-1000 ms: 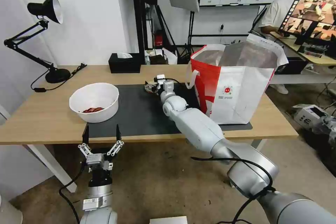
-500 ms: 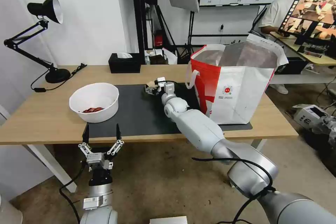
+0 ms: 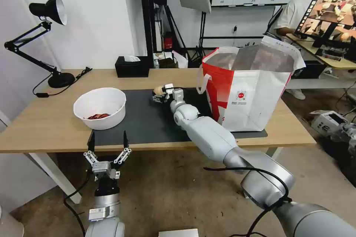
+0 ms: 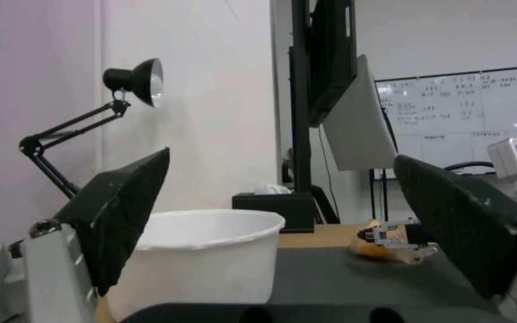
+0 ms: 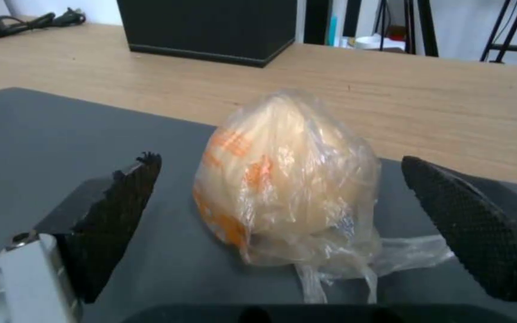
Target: Pick up the trash from the table and place it into the takeout bag.
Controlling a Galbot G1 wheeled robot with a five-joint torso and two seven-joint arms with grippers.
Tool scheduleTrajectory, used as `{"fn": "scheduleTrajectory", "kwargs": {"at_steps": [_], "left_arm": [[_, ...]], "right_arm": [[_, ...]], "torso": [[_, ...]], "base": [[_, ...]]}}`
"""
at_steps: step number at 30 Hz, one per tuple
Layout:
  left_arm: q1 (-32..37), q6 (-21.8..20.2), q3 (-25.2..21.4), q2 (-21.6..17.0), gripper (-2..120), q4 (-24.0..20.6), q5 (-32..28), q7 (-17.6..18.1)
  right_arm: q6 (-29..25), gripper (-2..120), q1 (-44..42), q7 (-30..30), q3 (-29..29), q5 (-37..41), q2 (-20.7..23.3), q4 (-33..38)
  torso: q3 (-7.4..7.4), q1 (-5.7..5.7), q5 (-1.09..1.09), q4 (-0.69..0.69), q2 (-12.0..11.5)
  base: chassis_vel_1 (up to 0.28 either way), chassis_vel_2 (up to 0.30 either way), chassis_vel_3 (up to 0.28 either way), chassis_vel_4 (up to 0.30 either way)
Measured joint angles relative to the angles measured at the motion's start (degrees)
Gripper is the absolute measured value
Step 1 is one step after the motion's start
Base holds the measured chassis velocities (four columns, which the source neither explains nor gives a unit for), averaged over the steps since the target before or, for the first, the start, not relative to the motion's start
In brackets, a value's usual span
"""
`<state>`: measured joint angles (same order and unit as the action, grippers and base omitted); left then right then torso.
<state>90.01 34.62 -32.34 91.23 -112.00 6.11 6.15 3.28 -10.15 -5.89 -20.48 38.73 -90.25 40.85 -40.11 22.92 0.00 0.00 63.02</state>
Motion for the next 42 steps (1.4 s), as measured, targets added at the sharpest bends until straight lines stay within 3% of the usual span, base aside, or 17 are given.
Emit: {"fn": "scheduleTrajectory", "kwargs": {"at_steps": [25, 35, 39, 42], "left_arm": [[0.3, 0.2, 0.5, 0.0, 100, 0.1, 0.1, 0.0], [0.3, 0.2, 0.4, 0.0, 100, 0.0, 0.0, 0.0], [0.3, 0.2, 0.3, 0.0, 100, 0.0, 0.0, 0.0], [0.3, 0.3, 0.2, 0.0, 100, 0.0, 0.0, 0.1]], "right_arm": [[0.0, 100, 0.8, 1.3, -0.8, -0.1, -0.1, -1.2], [1.6, 61, 0.6, 1.8, -1.9, -0.1, -0.1, -1.0], [1.8, 51, 0.4, 1.8, -1.9, -0.1, -0.1, -0.9], [1.8, 36, 0.3, 1.7, -1.9, -0.1, 0.0, -0.9]], "torso": [[0.0, 0.0, 0.0, 0.0, 0.0], [0.0, 0.0, 0.0, 0.0, 0.0], [0.0, 0.0, 0.0, 0.0, 0.0], [0.0, 0.01, 0.0, 0.0, 0.0]], "base": [[0.0, 0.0, 0.0, 0.0], [0.0, 0.0, 0.0, 0.0], [0.0, 0.0, 0.0, 0.0], [0.0, 0.0, 0.0, 0.0]]}}
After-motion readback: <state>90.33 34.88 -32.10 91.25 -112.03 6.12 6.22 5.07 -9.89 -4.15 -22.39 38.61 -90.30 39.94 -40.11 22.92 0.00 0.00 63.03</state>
